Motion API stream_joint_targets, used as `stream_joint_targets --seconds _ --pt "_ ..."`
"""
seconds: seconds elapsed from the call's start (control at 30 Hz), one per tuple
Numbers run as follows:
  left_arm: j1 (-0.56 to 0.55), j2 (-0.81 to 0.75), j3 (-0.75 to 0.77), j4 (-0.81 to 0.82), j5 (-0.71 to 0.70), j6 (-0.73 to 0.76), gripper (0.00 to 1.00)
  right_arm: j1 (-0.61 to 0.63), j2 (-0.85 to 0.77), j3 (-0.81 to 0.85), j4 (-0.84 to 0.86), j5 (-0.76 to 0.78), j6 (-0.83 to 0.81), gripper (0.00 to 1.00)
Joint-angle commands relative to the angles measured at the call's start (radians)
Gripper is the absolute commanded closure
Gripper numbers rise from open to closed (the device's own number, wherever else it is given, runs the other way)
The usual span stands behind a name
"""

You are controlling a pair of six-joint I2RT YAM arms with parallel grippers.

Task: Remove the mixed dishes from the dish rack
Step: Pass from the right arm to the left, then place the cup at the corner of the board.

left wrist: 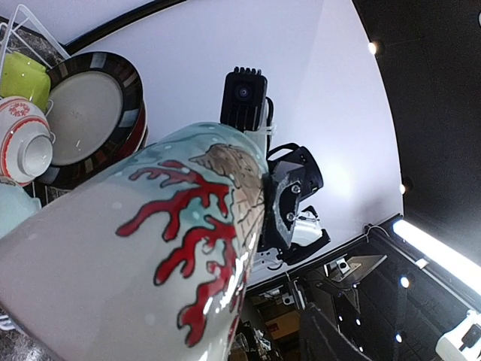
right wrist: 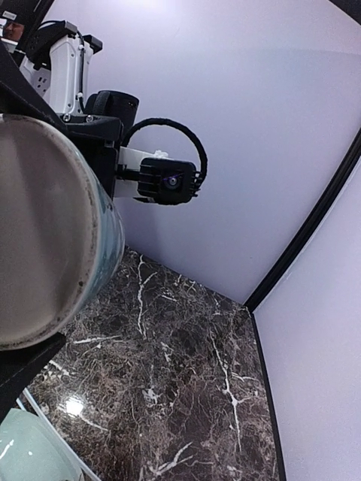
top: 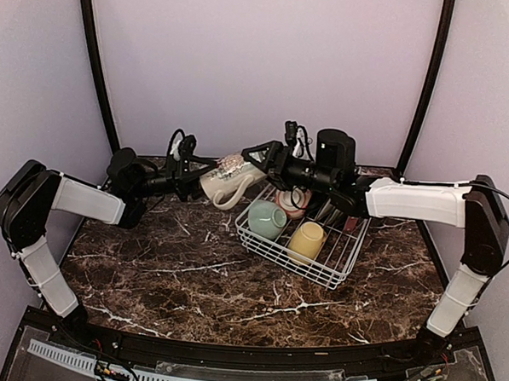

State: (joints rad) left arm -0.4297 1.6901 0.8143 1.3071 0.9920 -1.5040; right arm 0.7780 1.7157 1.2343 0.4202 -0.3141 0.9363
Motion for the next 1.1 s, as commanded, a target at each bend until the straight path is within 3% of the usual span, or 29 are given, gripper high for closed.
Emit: stream_joint_targets --seconds 0.0,0.17,0.27,0.37,0.43,0.47,0.57,0.77,0.83,0.9,0.93,0.97,1.0,1.03,1.07 --pt "-0.005 -0.001 0.014 0.285 0.033 -0.040 0.54 0.012 -0.005 0.055 0.210 -0.012 0.032 1.00" --pt "-0.004 -0.007 0.033 0.319 0.061 -0.052 0.69 0.012 -0.004 0.029 0.239 -0.020 0.040 1.00" --pt "-0.002 -0.022 0.044 0.319 0.078 -0.041 0.86 0.011 -0.018 0.014 0.232 -0.020 0.030 0.95" --pt "0.014 -0.050 0.043 0.318 0.081 -0.025 0.98 0.009 -0.042 -0.007 0.216 -0.016 0.005 0.75" --pt "0.034 -0.076 0.038 0.318 0.080 -0.012 0.99 0.002 -0.066 -0.030 0.197 -0.009 -0.013 0.50" --pt "0.042 -0.084 0.036 0.315 0.078 -0.001 0.99 -0.003 -0.081 -0.048 0.187 -0.004 -0.021 0.32" --pt "0.092 -0.127 0.025 0.289 0.071 0.030 0.99 -0.027 -0.124 -0.089 0.143 -0.002 -0.040 0.04" --pt "0.194 -0.187 0.020 0.119 0.070 0.144 0.99 -0.051 -0.208 -0.083 -0.058 0.002 -0.216 0.01" --pt "0.224 -0.226 0.029 -0.087 0.058 0.266 0.99 -0.051 -0.226 -0.060 -0.150 0.002 -0.296 0.01" --pt "0.246 -0.292 0.068 -0.474 -0.022 0.627 0.99 -0.049 -0.237 -0.032 -0.265 0.002 -0.371 0.01" --pt "0.250 -0.342 0.123 -0.826 -0.087 0.737 0.99 -0.048 -0.239 -0.019 -0.321 0.013 -0.403 0.01" --pt "0.250 -0.362 0.155 -0.996 -0.269 0.949 0.99 -0.047 -0.244 -0.012 -0.367 0.027 -0.433 0.01" --pt "0.248 -0.387 0.212 -1.261 -0.371 1.027 0.99 -0.046 -0.250 -0.009 -0.406 0.044 -0.459 0.01" --pt "0.248 -0.394 0.237 -1.358 -0.567 1.131 0.99 -0.044 -0.257 -0.009 -0.445 0.064 -0.490 0.01" --pt "0.249 -0.394 0.289 -1.514 -0.656 1.172 0.99 -0.042 -0.267 -0.013 -0.474 0.081 -0.519 0.01"
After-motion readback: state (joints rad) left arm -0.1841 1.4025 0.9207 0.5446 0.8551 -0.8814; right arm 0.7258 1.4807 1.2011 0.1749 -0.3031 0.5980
